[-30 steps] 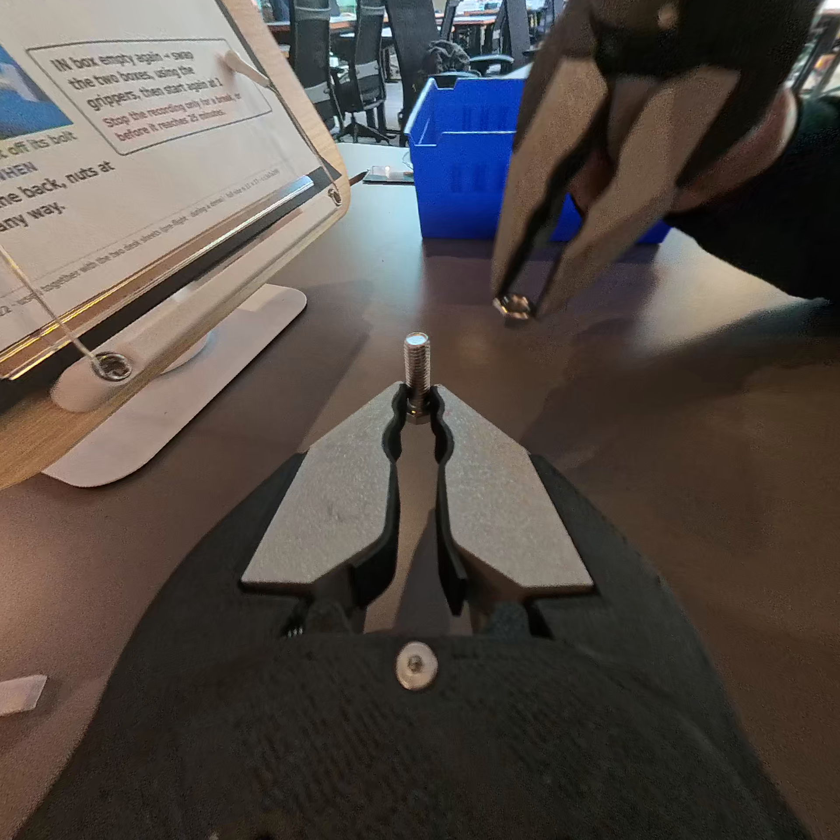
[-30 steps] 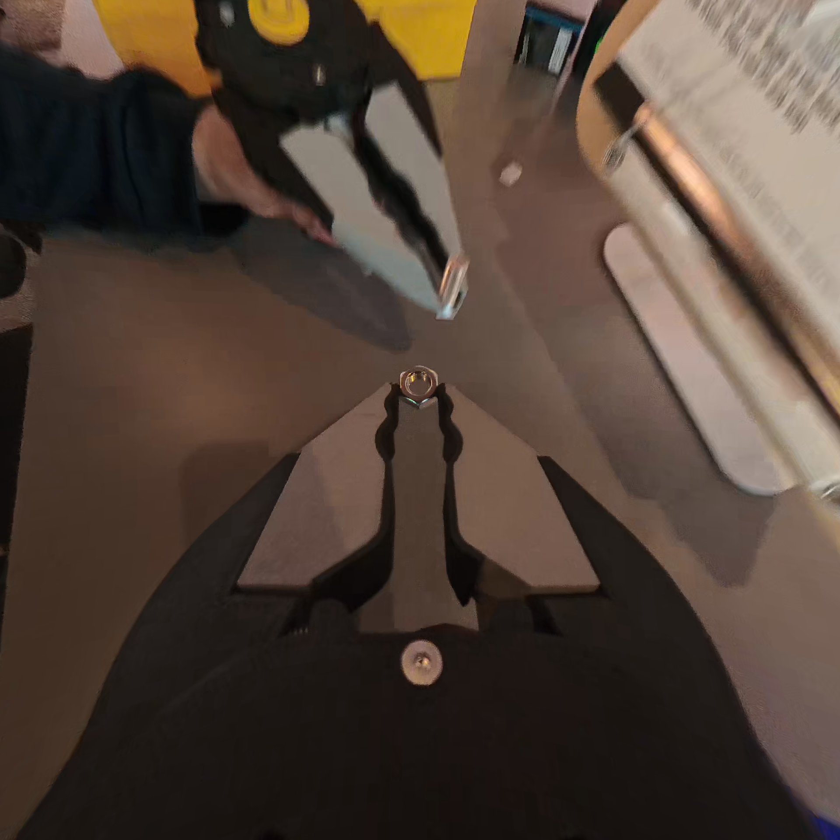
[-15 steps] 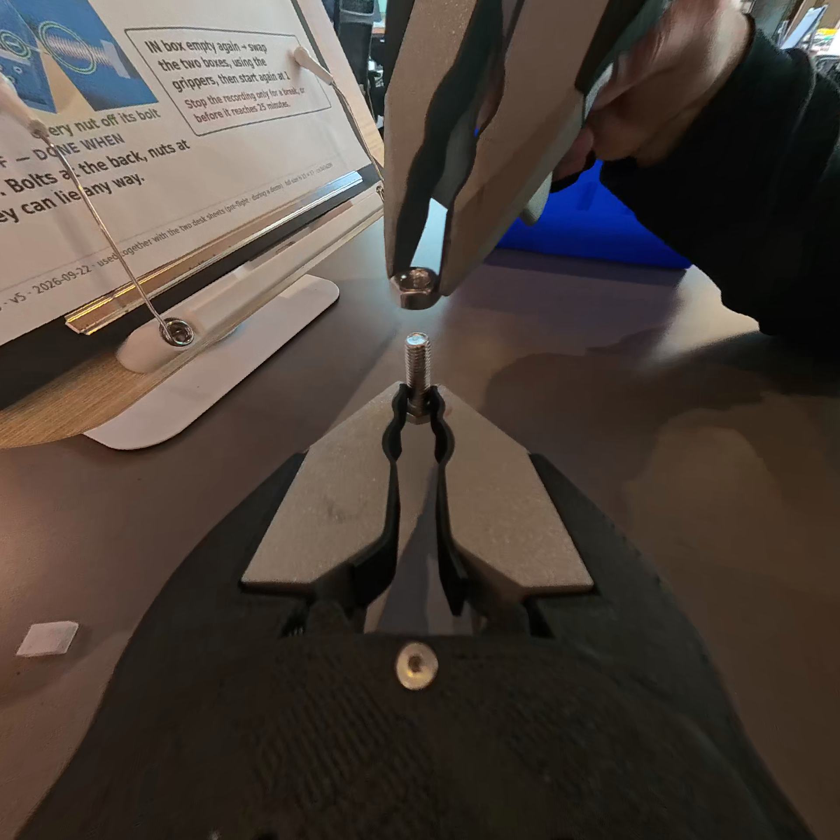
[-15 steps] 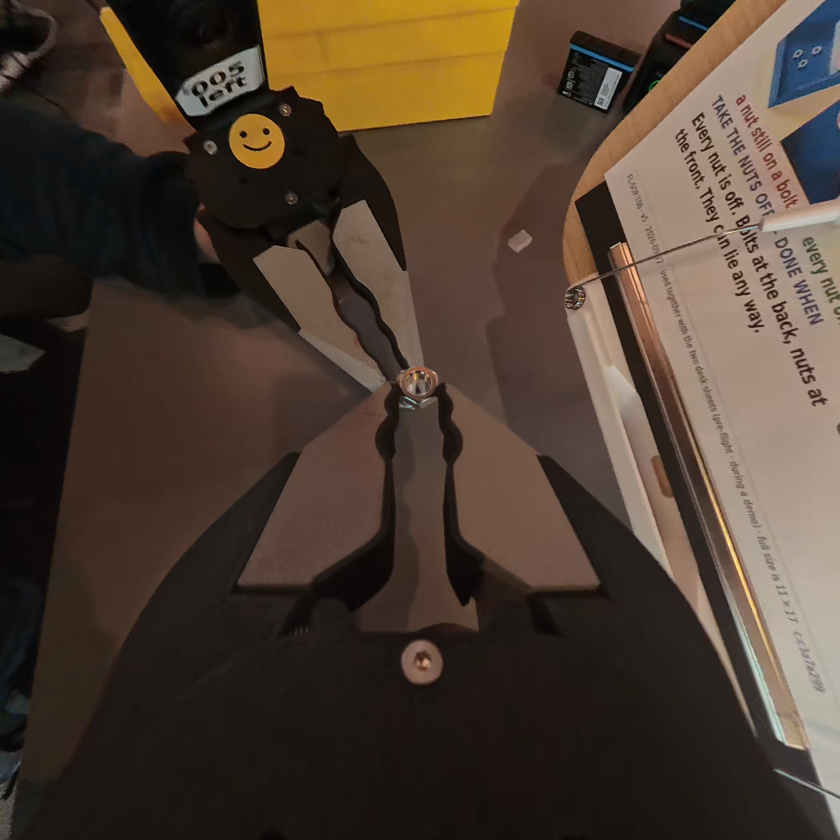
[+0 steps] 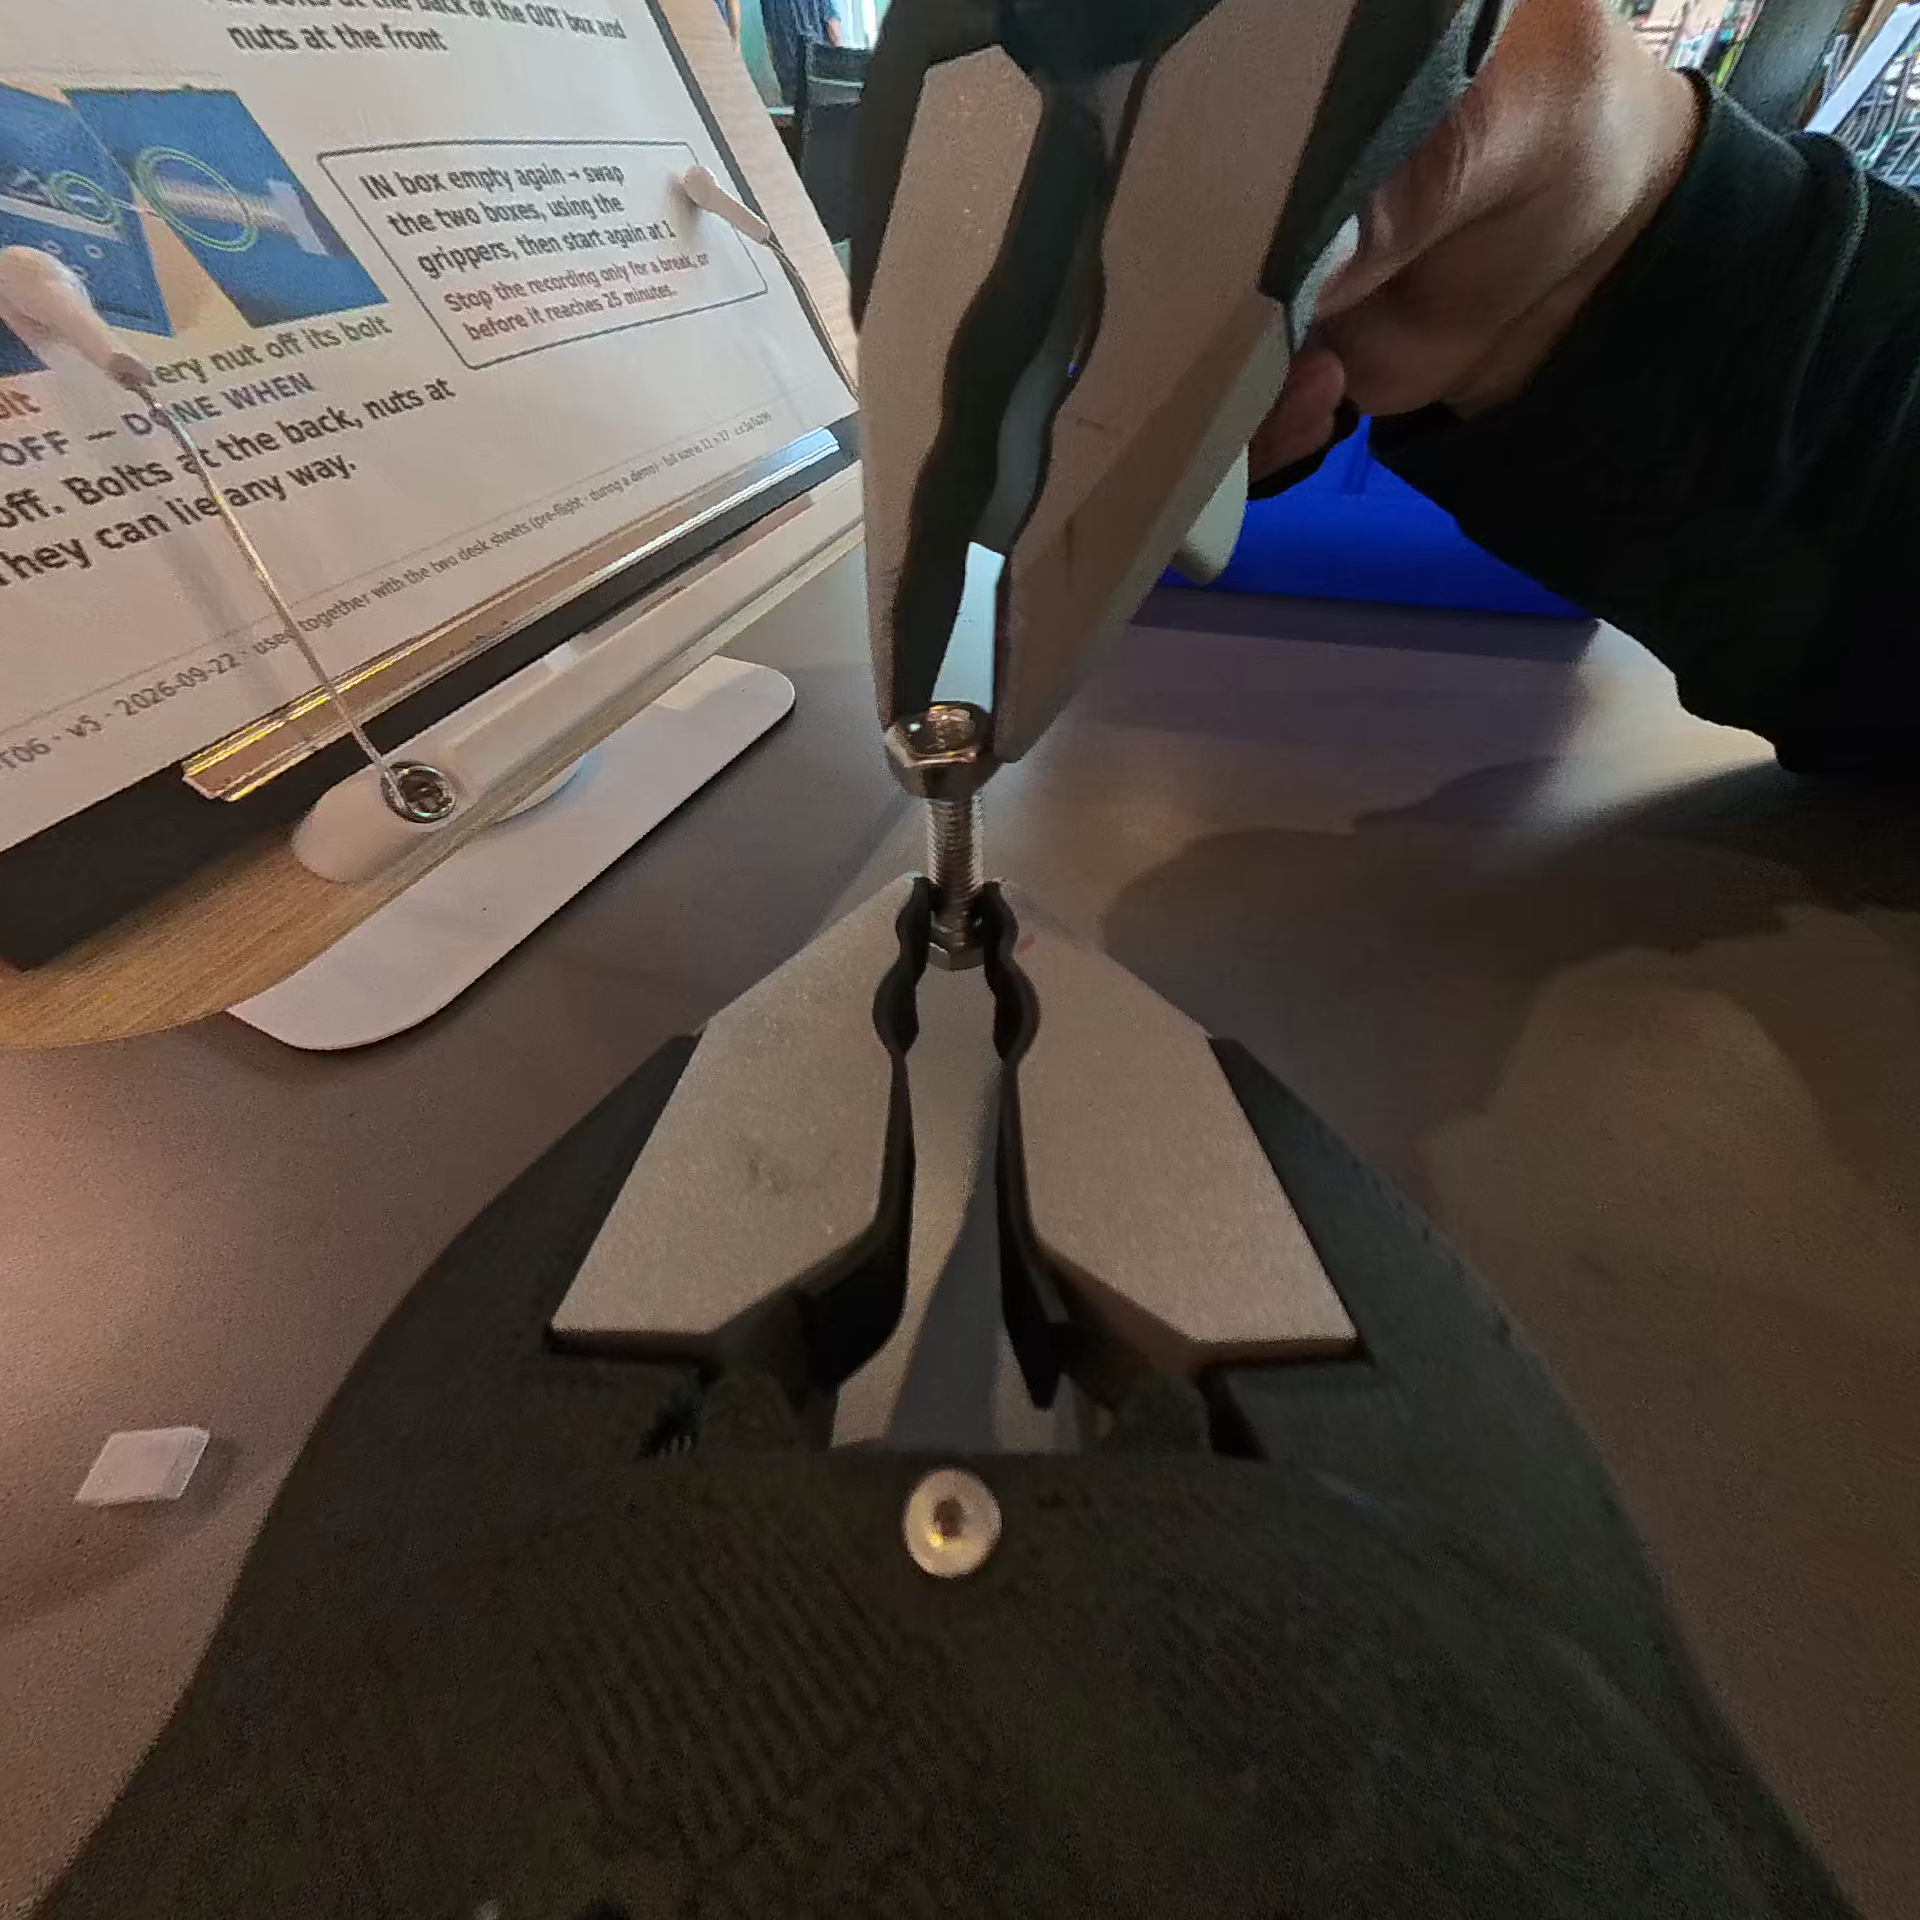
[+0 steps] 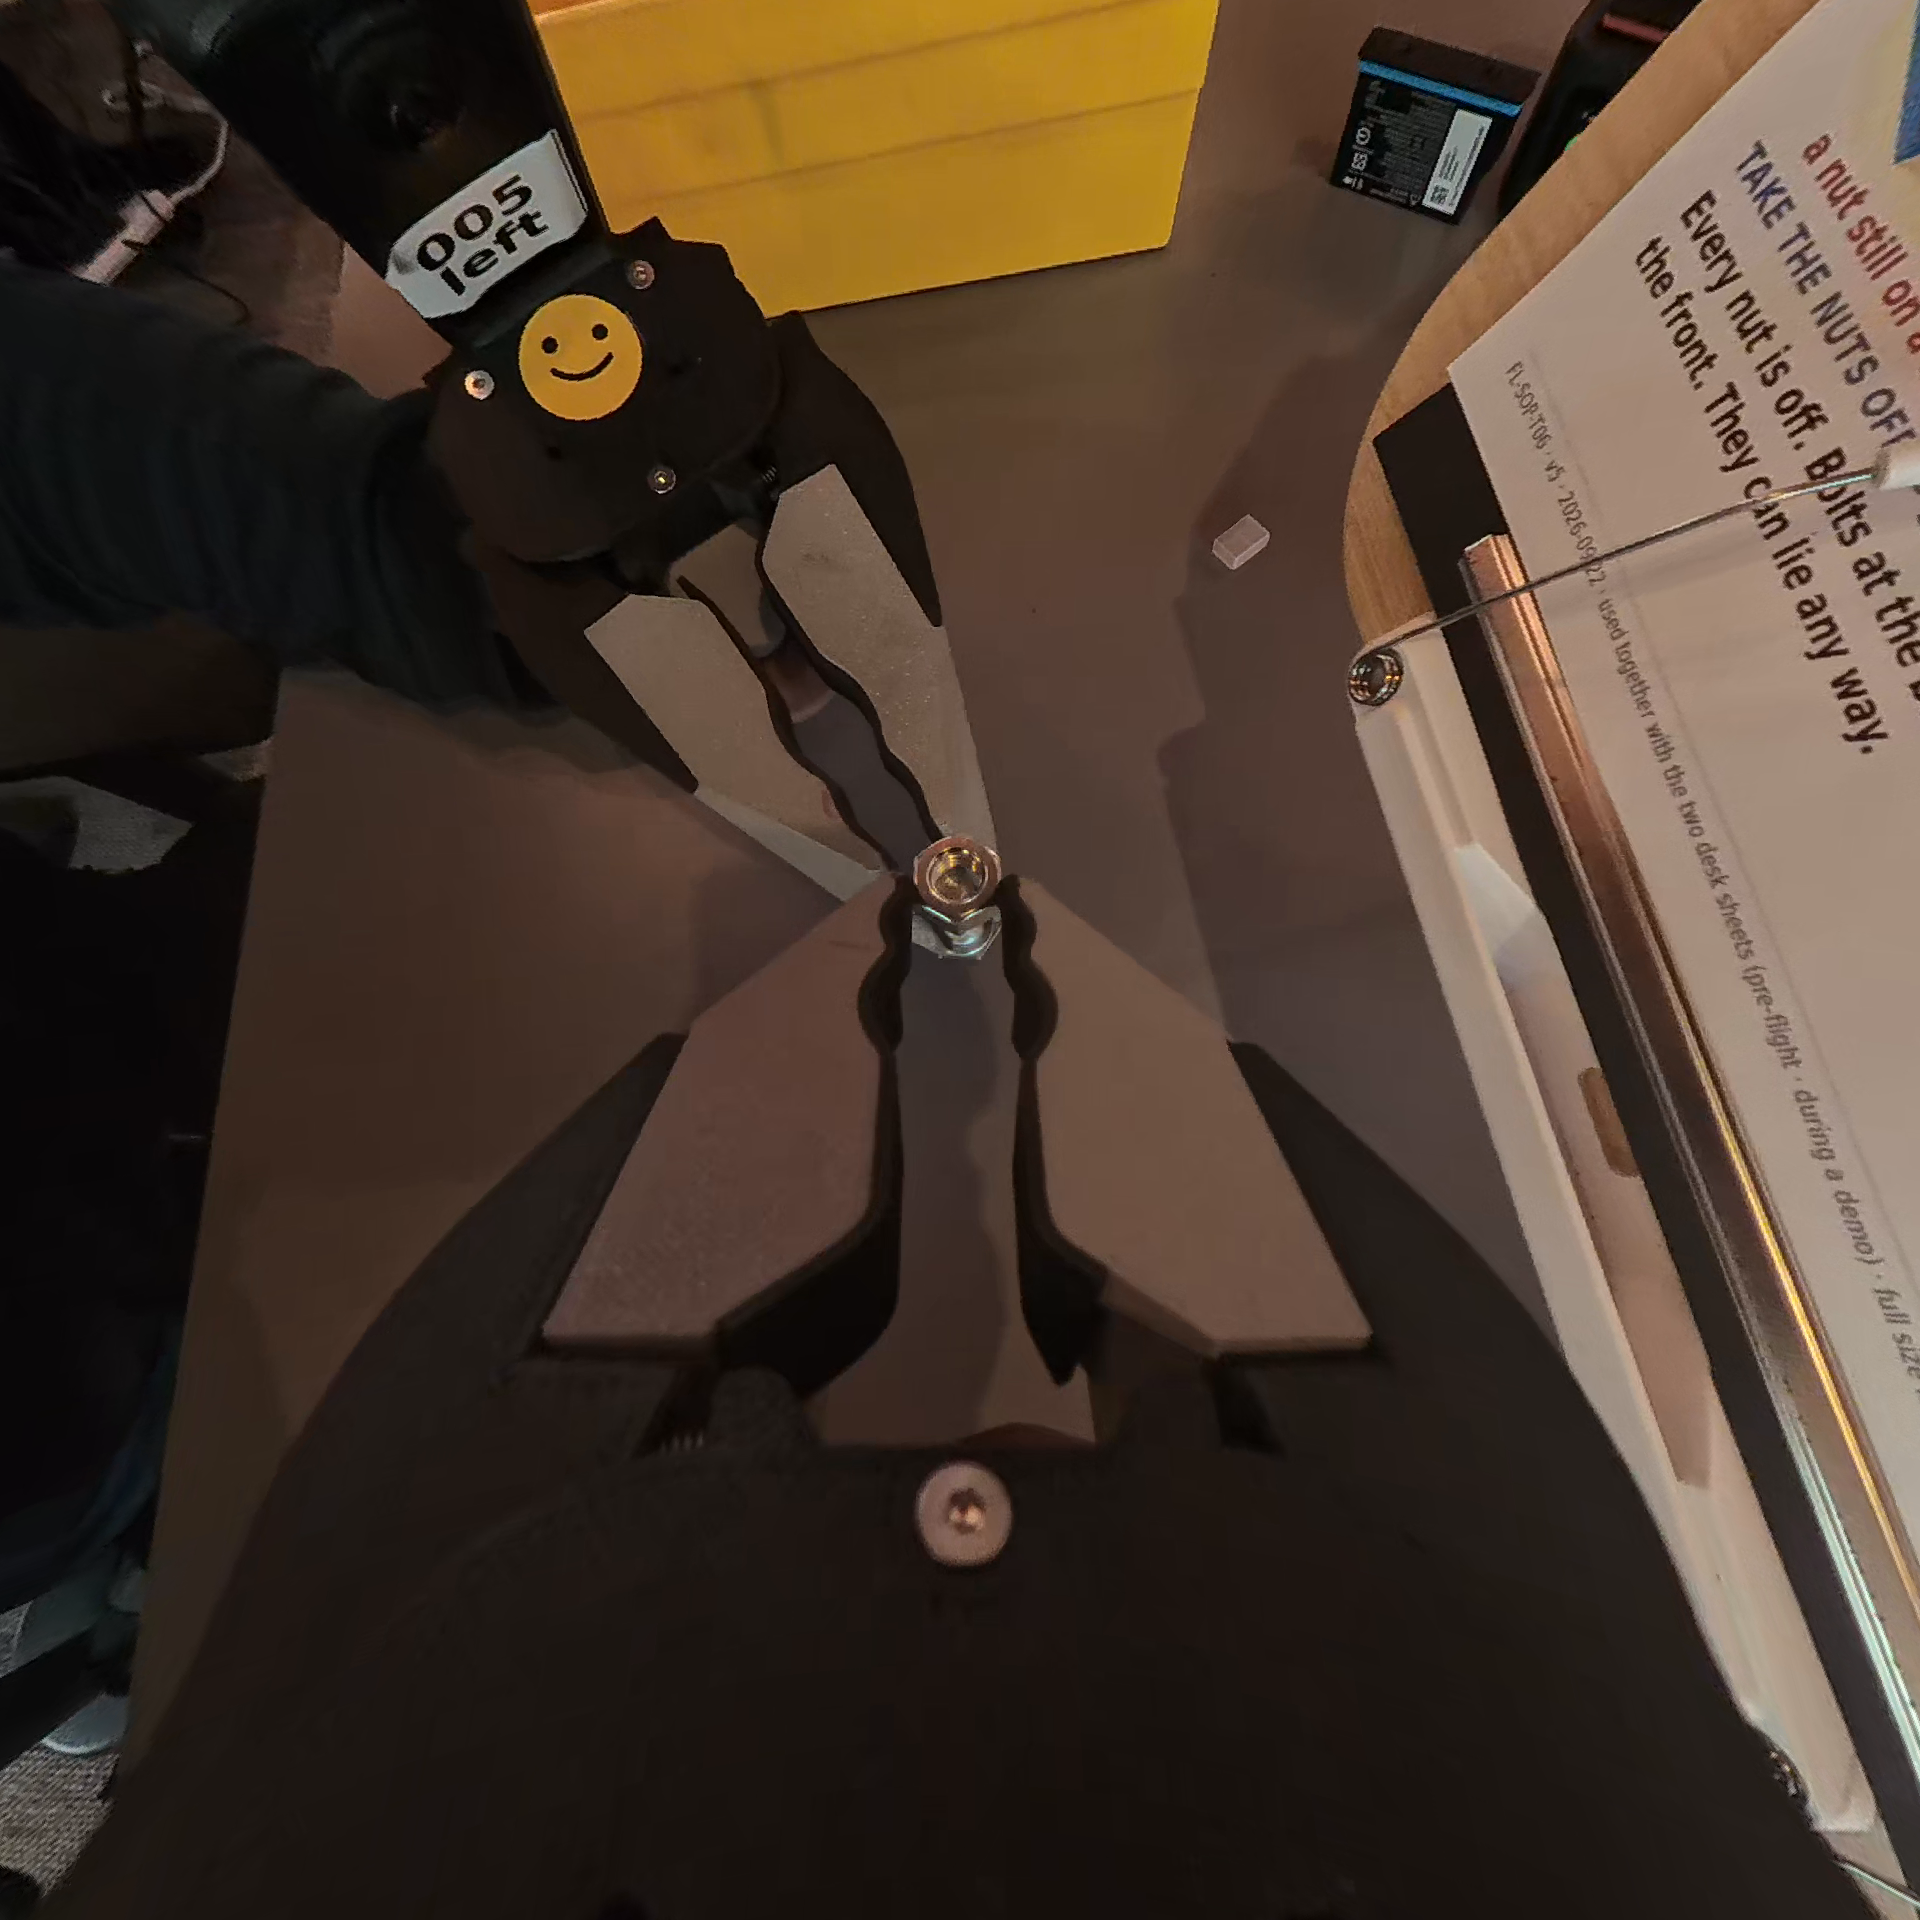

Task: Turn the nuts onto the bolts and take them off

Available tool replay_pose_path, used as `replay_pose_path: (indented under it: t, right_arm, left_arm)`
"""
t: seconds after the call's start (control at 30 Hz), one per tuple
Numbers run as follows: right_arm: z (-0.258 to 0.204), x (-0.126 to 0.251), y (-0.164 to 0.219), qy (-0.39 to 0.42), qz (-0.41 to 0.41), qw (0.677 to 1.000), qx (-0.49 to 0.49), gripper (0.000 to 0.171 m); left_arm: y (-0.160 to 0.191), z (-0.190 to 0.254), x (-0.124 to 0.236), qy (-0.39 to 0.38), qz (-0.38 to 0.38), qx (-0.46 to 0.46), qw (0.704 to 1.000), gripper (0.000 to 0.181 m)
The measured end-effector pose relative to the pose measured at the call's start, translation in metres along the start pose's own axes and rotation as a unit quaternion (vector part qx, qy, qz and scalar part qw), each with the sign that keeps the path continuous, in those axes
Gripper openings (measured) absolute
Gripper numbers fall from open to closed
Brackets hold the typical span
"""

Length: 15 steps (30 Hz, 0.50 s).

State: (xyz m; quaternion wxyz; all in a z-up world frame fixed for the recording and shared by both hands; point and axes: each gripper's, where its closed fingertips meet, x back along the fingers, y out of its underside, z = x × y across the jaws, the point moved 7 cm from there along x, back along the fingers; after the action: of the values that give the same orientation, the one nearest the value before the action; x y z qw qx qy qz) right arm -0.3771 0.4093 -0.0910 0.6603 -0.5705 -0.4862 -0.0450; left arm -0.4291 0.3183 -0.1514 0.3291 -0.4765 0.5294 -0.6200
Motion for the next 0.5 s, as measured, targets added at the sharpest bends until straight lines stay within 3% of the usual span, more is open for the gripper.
replay_pose_path:
  t: [0.5]
  right_arm:
    - [-0.0004,-0.0029,-0.0001,0.003,-0.005,1.0,0.002,0.014]
  left_arm:
    - [0.0001,-0.0006,-0.0001,-0.008,-0.002,0.0,1.0,0.007]
